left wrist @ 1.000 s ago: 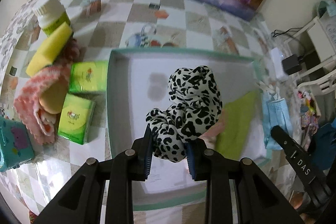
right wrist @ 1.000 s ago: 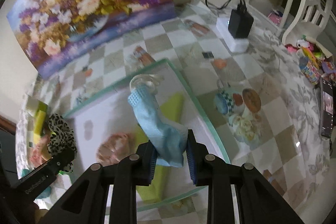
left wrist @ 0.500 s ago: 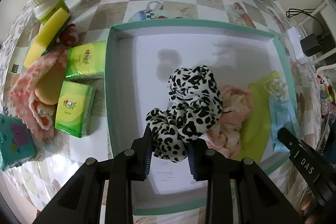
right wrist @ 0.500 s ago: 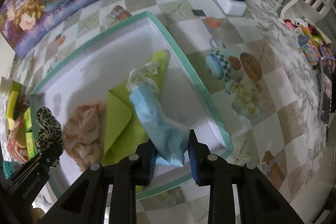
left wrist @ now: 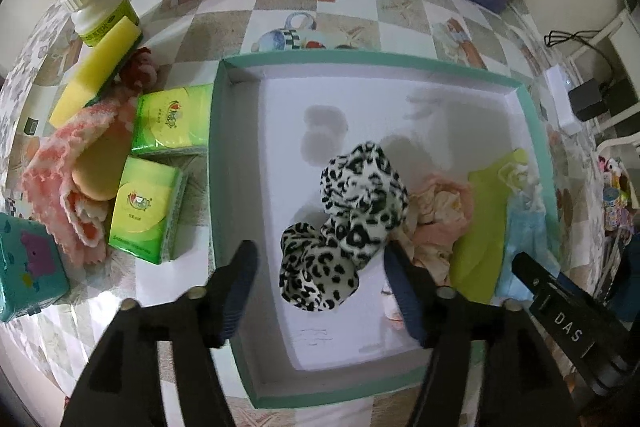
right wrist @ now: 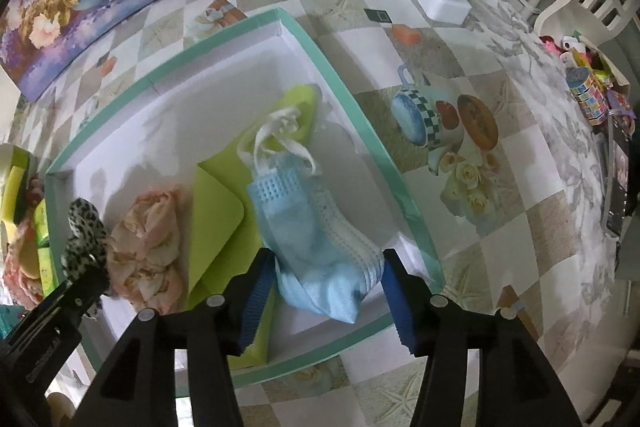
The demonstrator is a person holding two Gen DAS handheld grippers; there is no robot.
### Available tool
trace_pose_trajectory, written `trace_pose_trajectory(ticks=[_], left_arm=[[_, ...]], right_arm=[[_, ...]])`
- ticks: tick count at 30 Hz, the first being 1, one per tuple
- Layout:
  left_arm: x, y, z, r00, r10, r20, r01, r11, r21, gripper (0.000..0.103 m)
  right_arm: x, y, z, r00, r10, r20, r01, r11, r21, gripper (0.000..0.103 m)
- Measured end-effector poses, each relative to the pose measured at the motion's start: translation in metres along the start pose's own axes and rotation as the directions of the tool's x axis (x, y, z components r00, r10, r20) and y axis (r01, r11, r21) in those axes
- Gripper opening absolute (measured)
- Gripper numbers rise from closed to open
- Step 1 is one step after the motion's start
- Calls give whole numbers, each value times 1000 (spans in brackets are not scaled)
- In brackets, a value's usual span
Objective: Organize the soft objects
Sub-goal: 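Open both tools to drop the mask and leopard scrunchie in the tray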
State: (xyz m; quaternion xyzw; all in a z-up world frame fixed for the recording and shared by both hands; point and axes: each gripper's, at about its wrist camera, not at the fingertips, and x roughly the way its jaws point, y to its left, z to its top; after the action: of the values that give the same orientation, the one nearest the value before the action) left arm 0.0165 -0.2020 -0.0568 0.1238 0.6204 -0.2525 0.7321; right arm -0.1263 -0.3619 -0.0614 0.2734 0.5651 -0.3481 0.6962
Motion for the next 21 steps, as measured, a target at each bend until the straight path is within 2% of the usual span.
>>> trace_pose_trajectory(ticks=[3, 7, 9, 13, 15, 21], left_arm=[[-4, 1, 0, 1000, -23, 6, 23, 1000, -3, 76], [-11, 3, -1, 999, -43, 15, 43, 999, -7, 77], [-15, 4, -2, 999, -43, 20, 44, 999, -8, 92], [-19, 5, -2, 998, -53, 27, 54, 999, -11, 93], [-20, 5, -2, 998, -54, 29, 55, 998, -13, 93], [-20, 11, -2, 997, -70, 32, 72, 997, -34, 93]], right_arm=[[-4, 0, 1, 1000, 0, 6, 0, 1000, -3, 65], [-15, 3, 2, 999, -10, 34, 11, 1000, -20, 73], [-21, 5, 3, 999, -11, 51, 12, 999, -34, 80], [-29, 10, 4, 997, 5, 76, -1, 999, -51, 92], [-31, 11, 4, 996, 6, 85, -2, 999, -54, 102], [-35, 9, 4, 994, 20, 111, -15, 999, -47, 103]])
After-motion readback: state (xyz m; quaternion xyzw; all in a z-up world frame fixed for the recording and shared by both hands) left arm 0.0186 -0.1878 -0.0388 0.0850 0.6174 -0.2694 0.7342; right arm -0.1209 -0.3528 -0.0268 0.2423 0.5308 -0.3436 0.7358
